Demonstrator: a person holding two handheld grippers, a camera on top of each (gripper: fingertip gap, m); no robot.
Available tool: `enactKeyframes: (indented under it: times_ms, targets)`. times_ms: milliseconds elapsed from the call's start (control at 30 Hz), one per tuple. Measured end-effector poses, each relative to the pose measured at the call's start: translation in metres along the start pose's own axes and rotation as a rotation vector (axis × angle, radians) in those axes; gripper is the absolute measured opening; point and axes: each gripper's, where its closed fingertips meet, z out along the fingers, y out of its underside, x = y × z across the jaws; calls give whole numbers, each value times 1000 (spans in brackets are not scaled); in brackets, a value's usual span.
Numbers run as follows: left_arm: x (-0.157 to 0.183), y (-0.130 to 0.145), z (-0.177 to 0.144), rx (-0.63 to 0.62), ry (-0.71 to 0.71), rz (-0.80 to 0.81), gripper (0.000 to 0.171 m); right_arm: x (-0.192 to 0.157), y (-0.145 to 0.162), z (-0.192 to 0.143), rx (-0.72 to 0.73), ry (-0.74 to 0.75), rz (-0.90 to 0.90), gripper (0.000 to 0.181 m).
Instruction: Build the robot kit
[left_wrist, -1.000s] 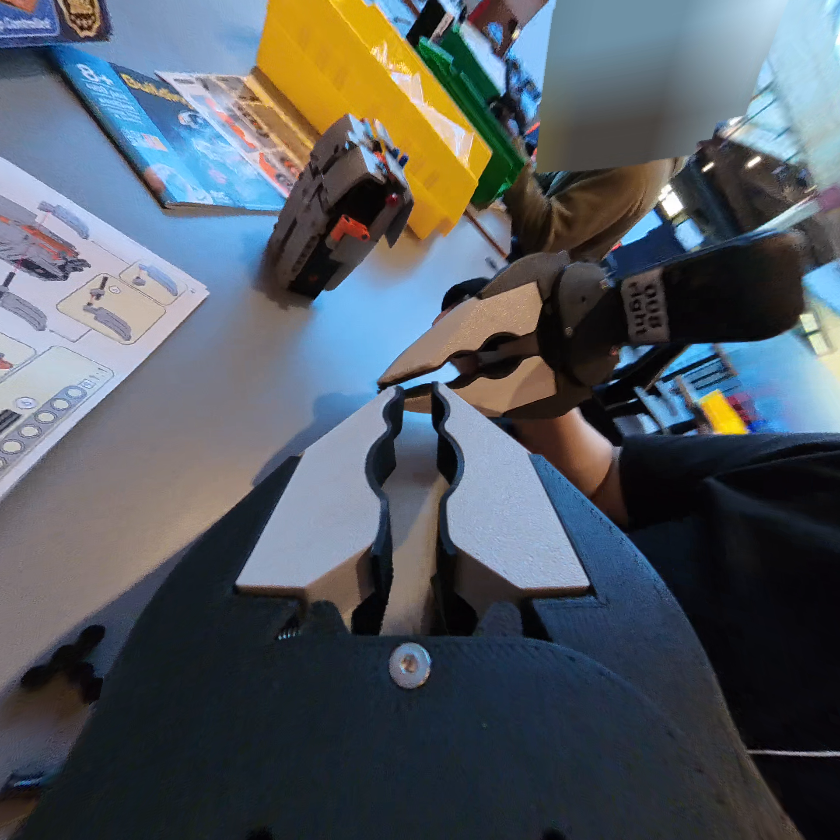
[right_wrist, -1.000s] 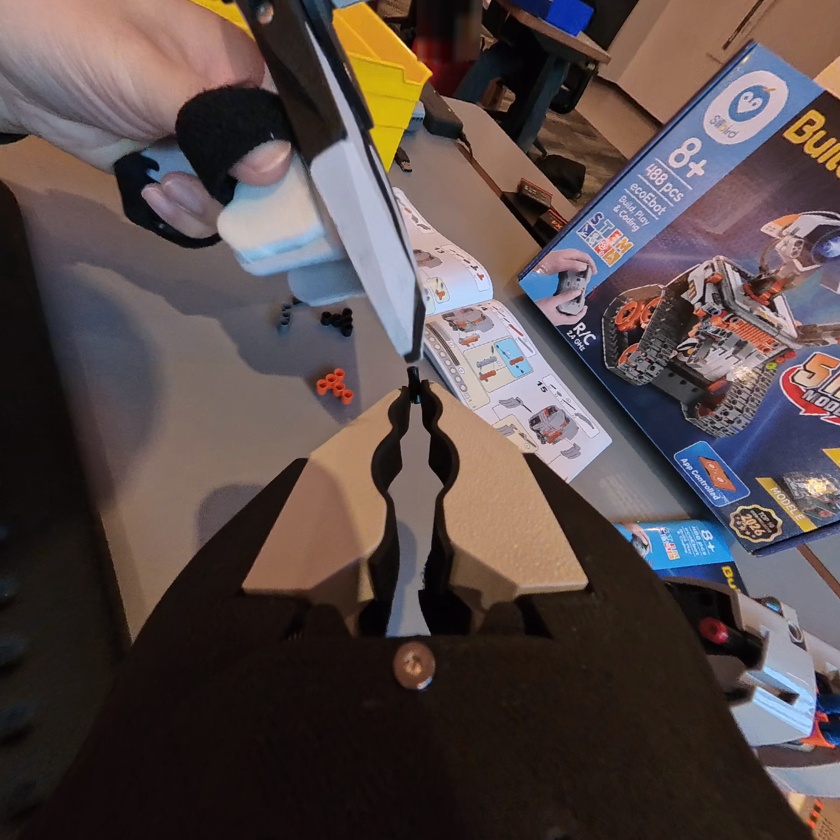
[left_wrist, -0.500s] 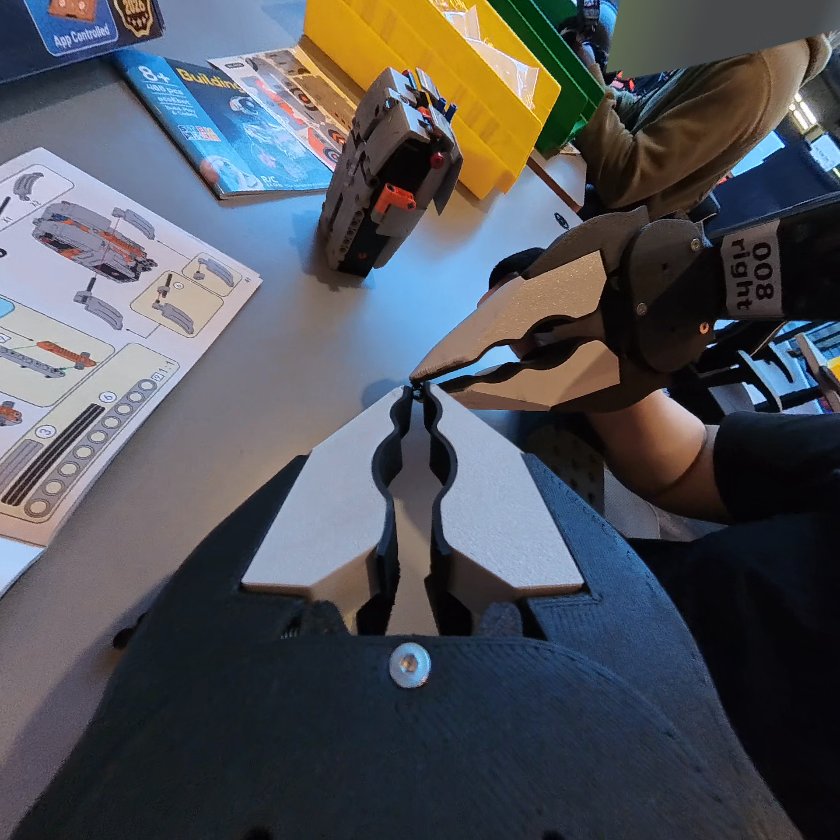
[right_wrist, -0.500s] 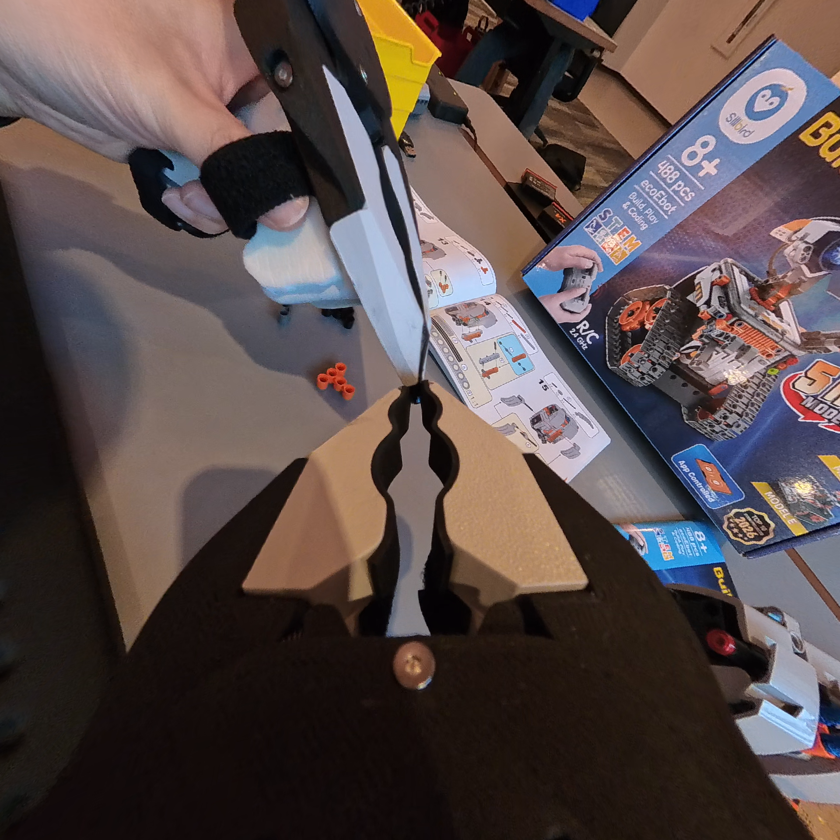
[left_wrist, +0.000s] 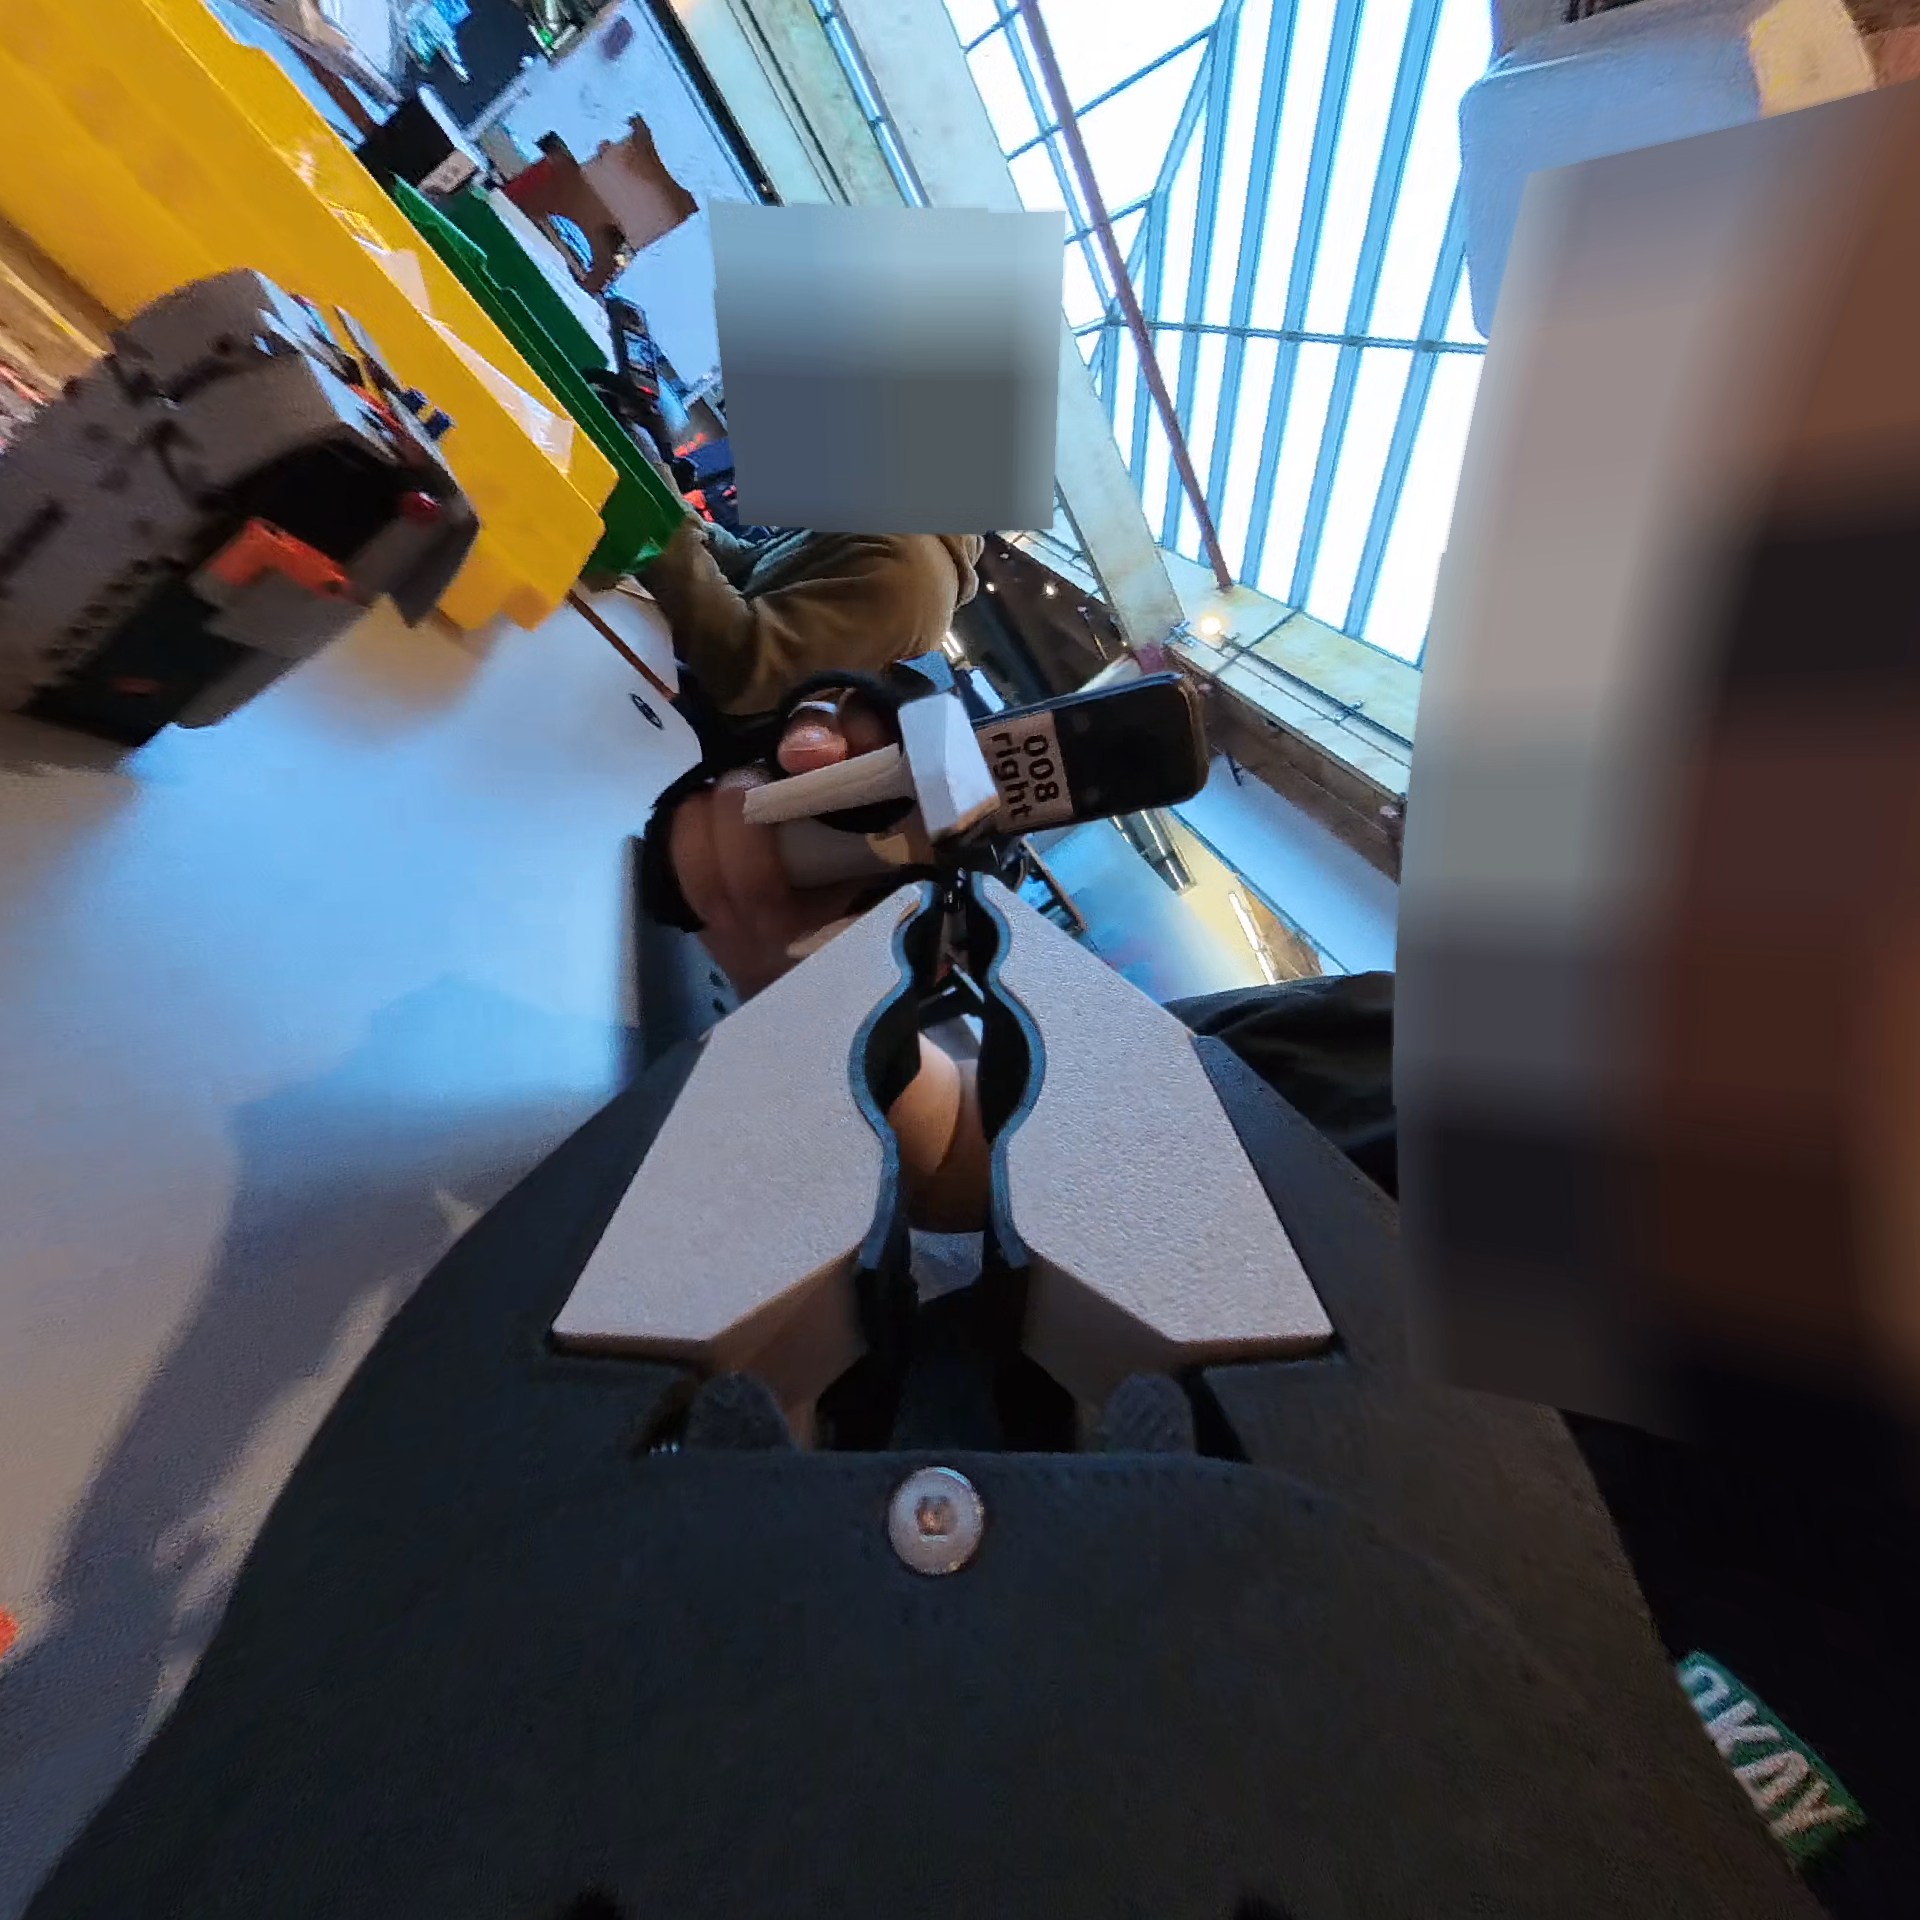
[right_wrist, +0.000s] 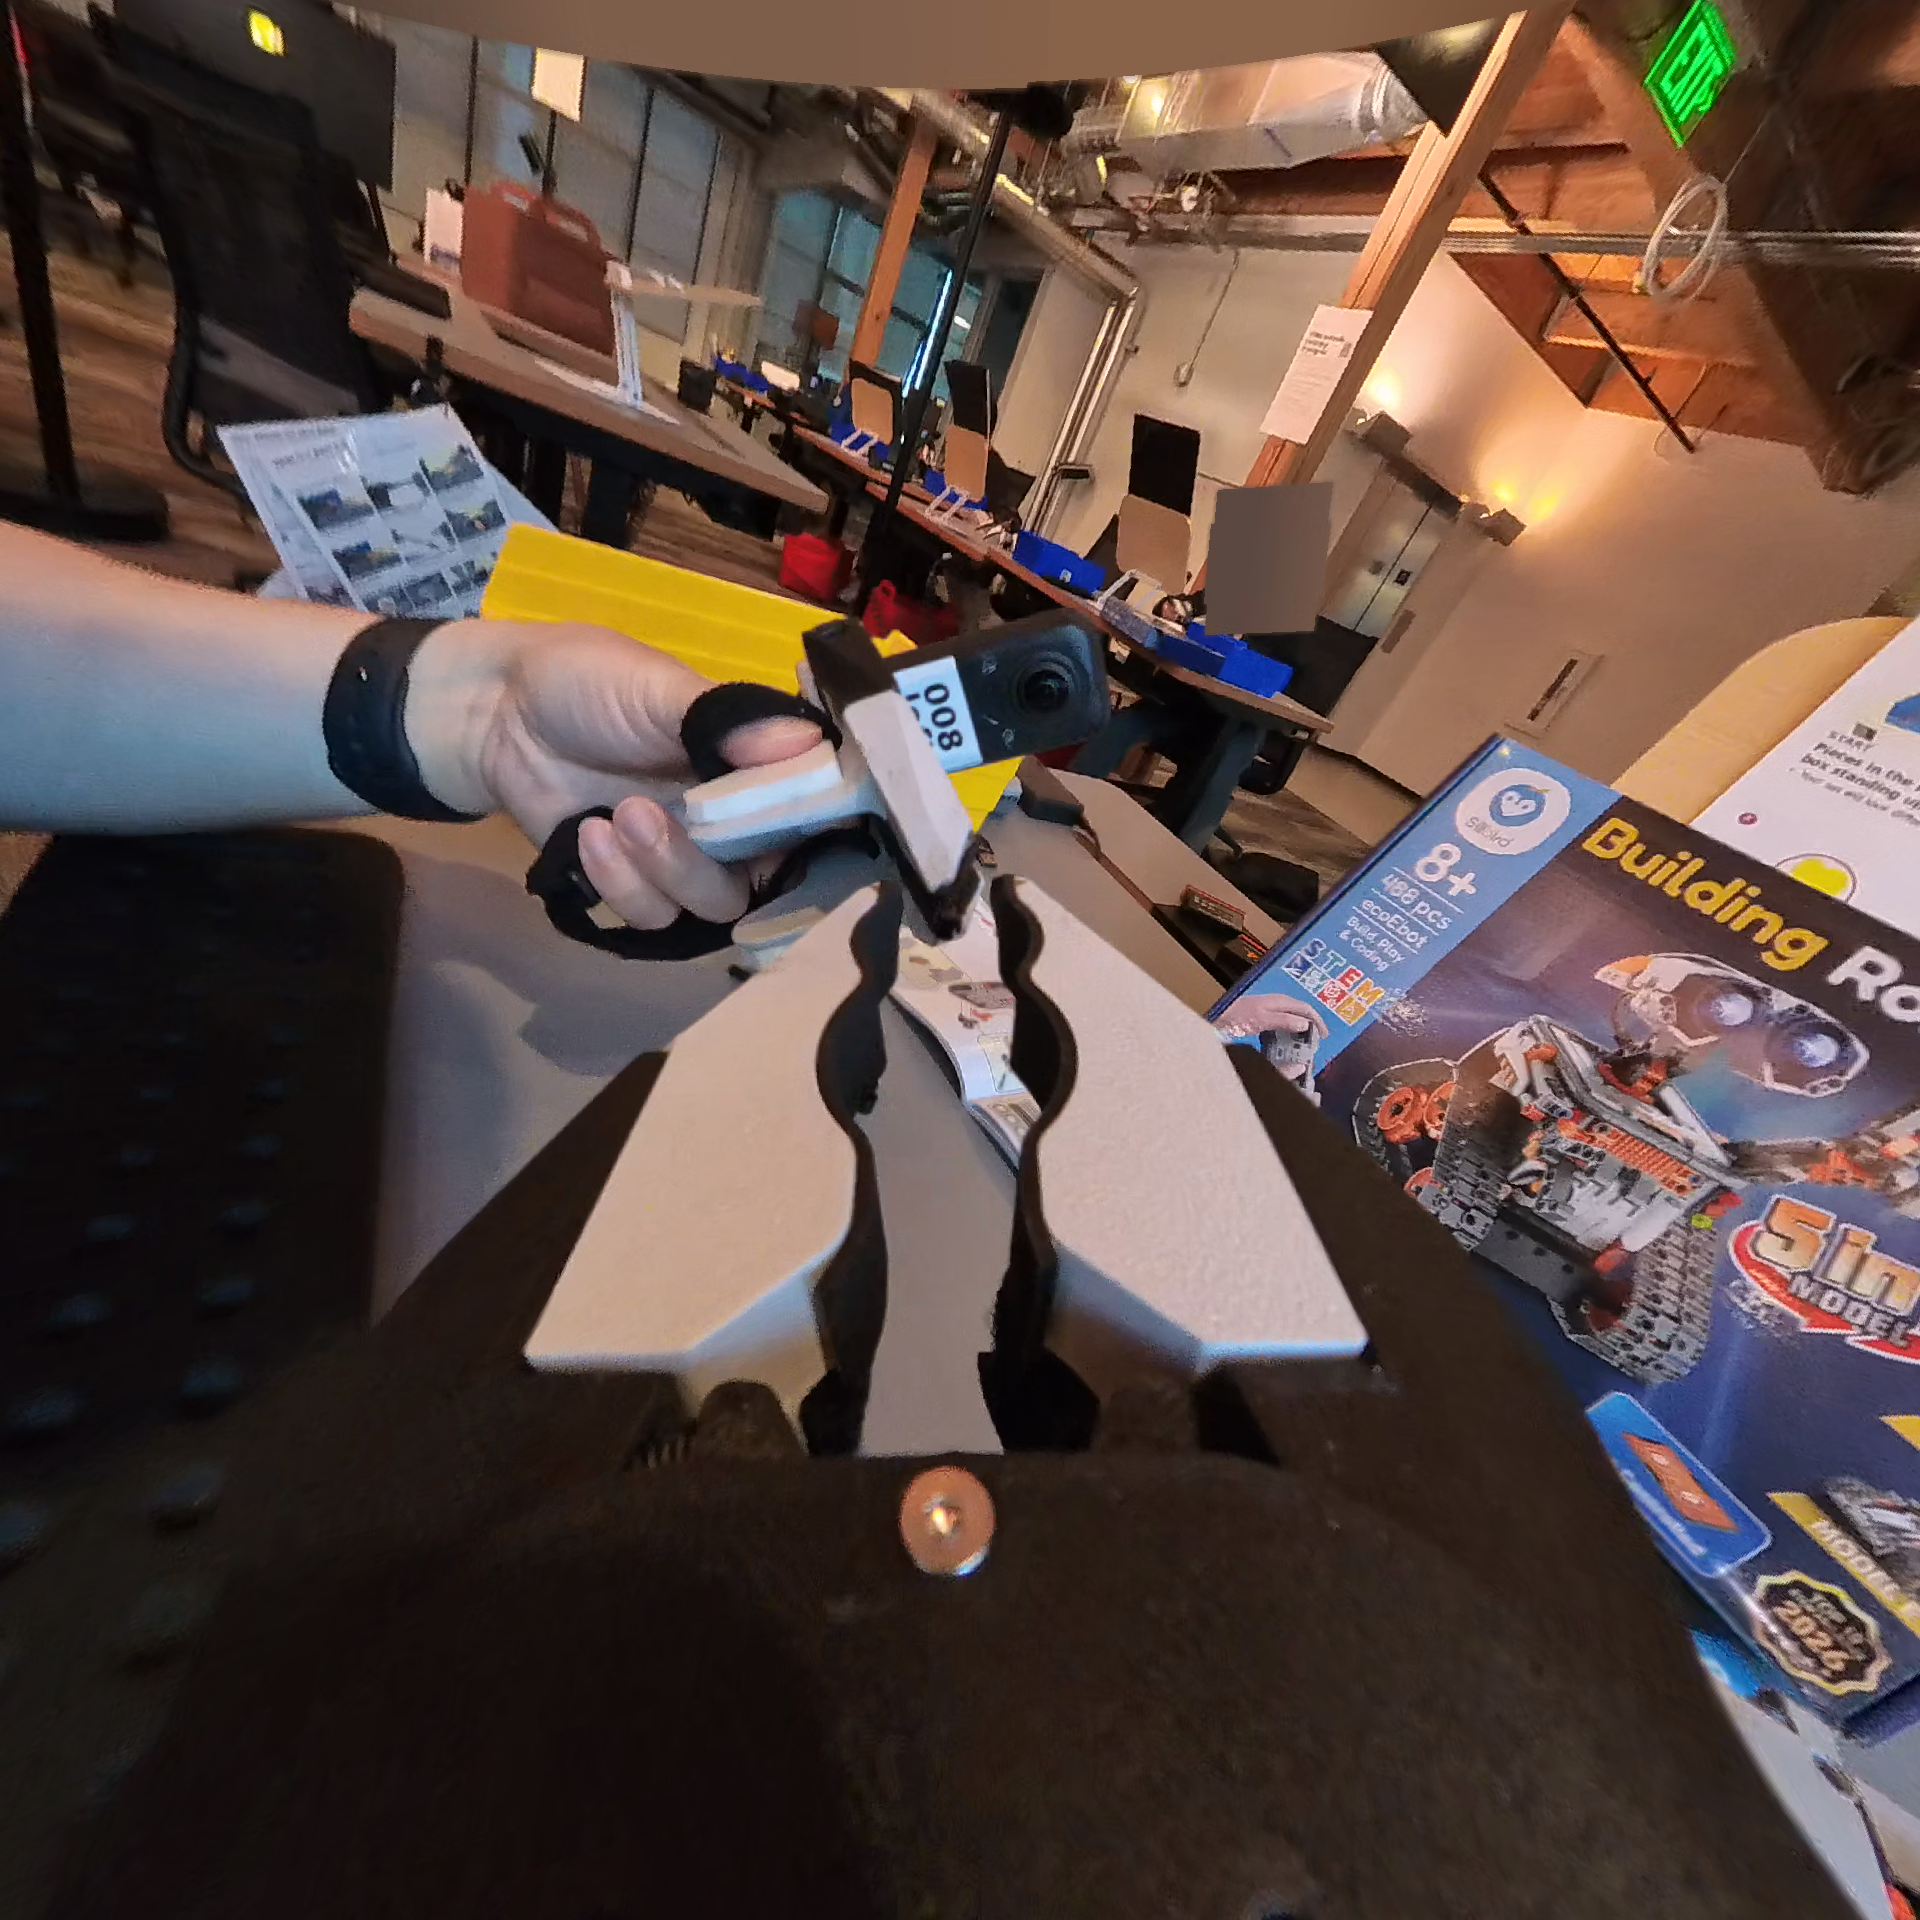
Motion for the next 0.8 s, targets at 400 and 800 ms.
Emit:
enactKeyframes:
  times_ms: [400,800]
  targets:
    - [2,2,-5,6,-3,7,0,-4,2,-2,-7,-32,20,3]
    - [-3,2,-8,13,-10,20,0,-4,7,1,-5,-75,174,3]
